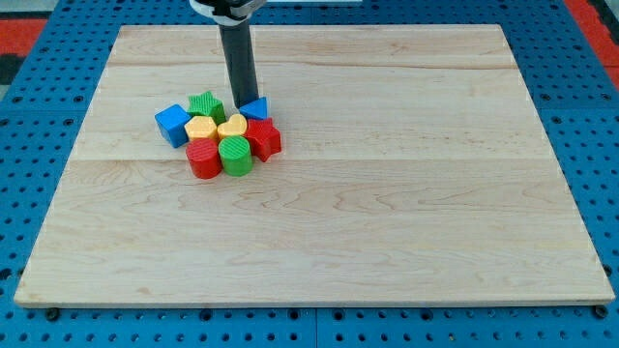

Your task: Slightly move the green star to the top of the yellow heart

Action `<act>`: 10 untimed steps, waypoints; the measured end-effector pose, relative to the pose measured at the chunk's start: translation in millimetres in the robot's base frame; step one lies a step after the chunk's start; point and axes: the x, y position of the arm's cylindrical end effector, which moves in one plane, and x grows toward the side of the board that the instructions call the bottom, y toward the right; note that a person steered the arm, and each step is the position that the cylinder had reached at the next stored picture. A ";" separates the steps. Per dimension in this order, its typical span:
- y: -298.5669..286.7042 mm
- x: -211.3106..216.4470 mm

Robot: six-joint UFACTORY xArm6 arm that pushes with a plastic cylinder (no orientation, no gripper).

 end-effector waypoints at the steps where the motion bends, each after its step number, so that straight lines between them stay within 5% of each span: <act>1: -2.6 -34.6; 2: -23.7 -68.4; 4: -191.8 -51.4; 7: -178.7 56.6; 10: -95.9 56.2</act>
